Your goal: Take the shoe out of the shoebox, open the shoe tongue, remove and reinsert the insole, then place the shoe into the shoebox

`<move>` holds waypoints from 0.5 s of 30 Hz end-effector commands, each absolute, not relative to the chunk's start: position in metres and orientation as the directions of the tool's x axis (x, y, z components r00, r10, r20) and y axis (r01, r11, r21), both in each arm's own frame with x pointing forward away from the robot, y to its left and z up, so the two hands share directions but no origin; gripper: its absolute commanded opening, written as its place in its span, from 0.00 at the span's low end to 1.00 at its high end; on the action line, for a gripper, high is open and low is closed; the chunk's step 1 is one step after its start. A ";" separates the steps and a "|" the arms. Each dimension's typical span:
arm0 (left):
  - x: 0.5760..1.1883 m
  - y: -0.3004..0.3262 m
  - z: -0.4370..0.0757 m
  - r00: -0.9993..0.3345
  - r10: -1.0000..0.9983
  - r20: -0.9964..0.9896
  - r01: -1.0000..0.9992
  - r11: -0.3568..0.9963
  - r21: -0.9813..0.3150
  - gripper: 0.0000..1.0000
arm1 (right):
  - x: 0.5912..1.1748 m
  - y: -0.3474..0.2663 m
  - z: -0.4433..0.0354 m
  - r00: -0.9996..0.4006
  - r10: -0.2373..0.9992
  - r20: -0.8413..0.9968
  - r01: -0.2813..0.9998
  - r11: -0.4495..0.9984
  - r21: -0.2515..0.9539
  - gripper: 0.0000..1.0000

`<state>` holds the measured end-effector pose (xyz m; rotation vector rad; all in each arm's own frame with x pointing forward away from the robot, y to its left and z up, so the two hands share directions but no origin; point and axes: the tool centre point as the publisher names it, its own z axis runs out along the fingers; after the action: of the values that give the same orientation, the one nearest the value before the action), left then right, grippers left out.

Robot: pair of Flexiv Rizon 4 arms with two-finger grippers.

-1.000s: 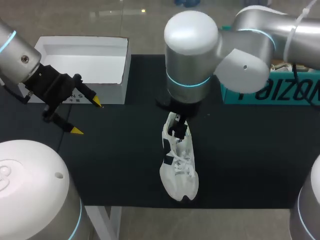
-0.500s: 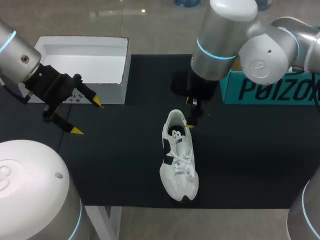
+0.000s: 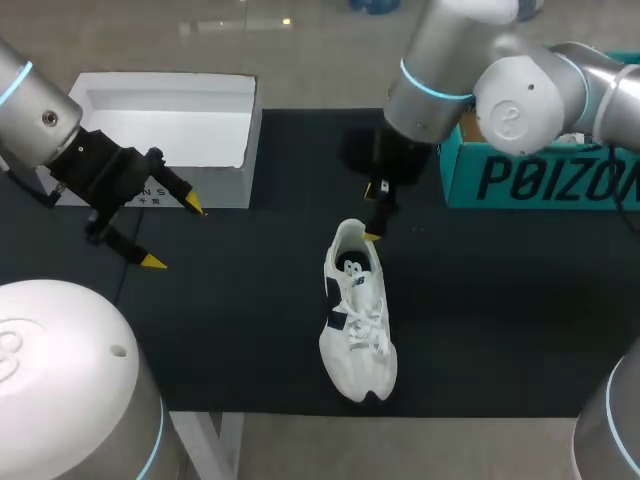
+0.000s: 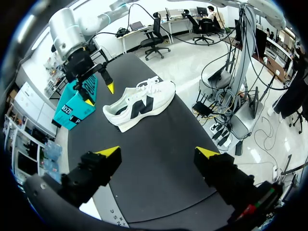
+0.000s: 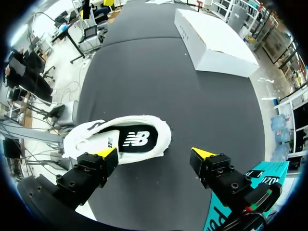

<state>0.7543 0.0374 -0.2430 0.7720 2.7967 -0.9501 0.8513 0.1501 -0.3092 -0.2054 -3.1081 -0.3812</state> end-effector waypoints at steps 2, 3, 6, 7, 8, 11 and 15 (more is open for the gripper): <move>0.755 0.037 -0.243 -0.868 0.436 -0.236 0.490 0.681 -0.544 1.00 | 0.862 0.165 -0.306 -0.990 0.138 0.026 0.140 0.986 0.095 1.00; 0.755 0.037 -0.243 -0.868 0.436 -0.236 0.490 0.681 -0.544 1.00 | 0.864 0.166 -0.307 -0.990 0.136 0.030 0.138 0.987 0.085 1.00; 0.755 0.037 -0.243 -0.868 0.436 -0.236 0.490 0.681 -0.544 1.00 | 0.869 0.167 -0.314 -0.990 0.137 0.037 0.139 0.988 0.068 1.00; 0.755 0.037 -0.243 -0.868 0.436 -0.236 0.490 0.681 -0.544 1.00 | 0.870 0.167 -0.316 -0.990 0.138 0.040 0.140 0.988 0.066 1.00; 0.755 0.037 -0.243 -0.868 0.436 -0.236 0.490 0.681 -0.544 1.00 | 0.871 0.167 -0.319 -0.989 0.138 0.044 0.141 0.988 0.066 1.00; 0.755 0.037 -0.243 -0.868 0.436 -0.236 0.490 0.681 -0.544 1.00 | 0.873 0.165 -0.328 -0.988 0.142 0.058 0.146 0.987 0.064 1.00; 0.755 0.037 -0.243 -0.868 0.436 -0.236 0.490 0.681 -0.544 1.00 | 0.875 0.164 -0.337 -0.987 0.144 0.070 0.148 0.987 0.063 1.00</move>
<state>0.7543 0.0374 -0.2430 0.7718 2.7967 -0.9501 0.8701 0.1599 -0.3292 -0.2271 -3.0766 -0.1095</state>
